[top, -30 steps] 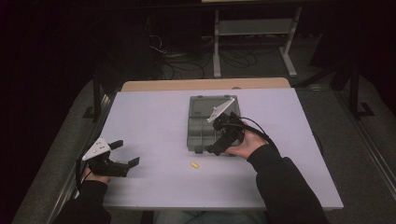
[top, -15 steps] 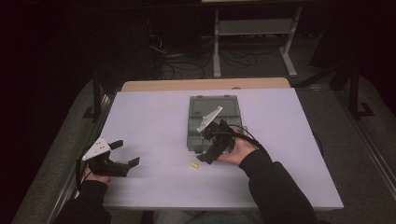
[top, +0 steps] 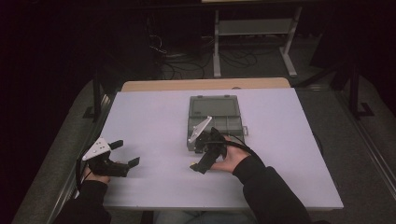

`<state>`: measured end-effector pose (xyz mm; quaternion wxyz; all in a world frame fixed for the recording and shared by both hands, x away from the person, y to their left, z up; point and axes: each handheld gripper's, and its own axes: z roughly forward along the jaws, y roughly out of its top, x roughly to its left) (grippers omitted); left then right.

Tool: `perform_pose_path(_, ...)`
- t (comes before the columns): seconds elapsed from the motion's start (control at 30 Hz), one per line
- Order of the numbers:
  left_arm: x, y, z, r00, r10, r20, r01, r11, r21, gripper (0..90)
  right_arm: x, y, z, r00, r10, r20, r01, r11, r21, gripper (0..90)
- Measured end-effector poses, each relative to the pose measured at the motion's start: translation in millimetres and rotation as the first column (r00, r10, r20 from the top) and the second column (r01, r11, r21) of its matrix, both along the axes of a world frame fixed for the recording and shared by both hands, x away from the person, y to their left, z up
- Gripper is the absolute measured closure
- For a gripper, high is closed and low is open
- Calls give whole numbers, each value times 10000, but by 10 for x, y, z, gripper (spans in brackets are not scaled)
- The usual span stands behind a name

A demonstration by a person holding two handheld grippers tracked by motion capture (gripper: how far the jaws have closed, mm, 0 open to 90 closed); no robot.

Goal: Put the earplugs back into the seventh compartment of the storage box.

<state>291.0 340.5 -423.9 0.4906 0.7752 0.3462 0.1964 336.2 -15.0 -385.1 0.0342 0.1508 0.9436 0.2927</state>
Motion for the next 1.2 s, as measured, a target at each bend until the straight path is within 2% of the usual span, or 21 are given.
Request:
perform_pose_path(0.17, 0, 0, 0, 10000, -5, -9, 5, 10000, -8, 0, -26, 42, -30, 9998, 173, 9, -173, 9998, -39, 0)
perform_pose_path(0.6, 1, 1, 0, 10000, 0, -2, 0, 10000, -7, 0, -54, 131, -206, 9988, 272, -412, -285, 9991, -312, 1)
perform_pose_path(0.7, 0, 1, 0, 10000, -2, -3, 2, 10000, -3, 0, -55, 145, -247, 9980, 312, -546, -333, 9987, -395, 49)
perform_pose_path(0.8, -1, 0, 0, 10000, -2, -6, 2, 10000, -3, 0, -46, 155, -286, 9970, 348, -694, -377, 9984, -412, 139)
perform_pose_path(0.83, 0, 0, 0, 10000, -3, -3, 3, 10000, -5, 0, -43, 158, -296, 9964, 398, -748, -429, 9982, -409, 134)
perform_pose_path(1.07, 0, 0, 0, 10000, -7, -9, 7, 10000, -11, 0, -23, 178, -352, 9970, 237, -732, -287, 9973, -680, 209)
perform_pose_path(1.2, 0, 0, -1, 10000, -7, -12, 7, 10000, -9, 0, -3, 179, -363, 9978, 166, -649, -211, 9974, -686, 327)
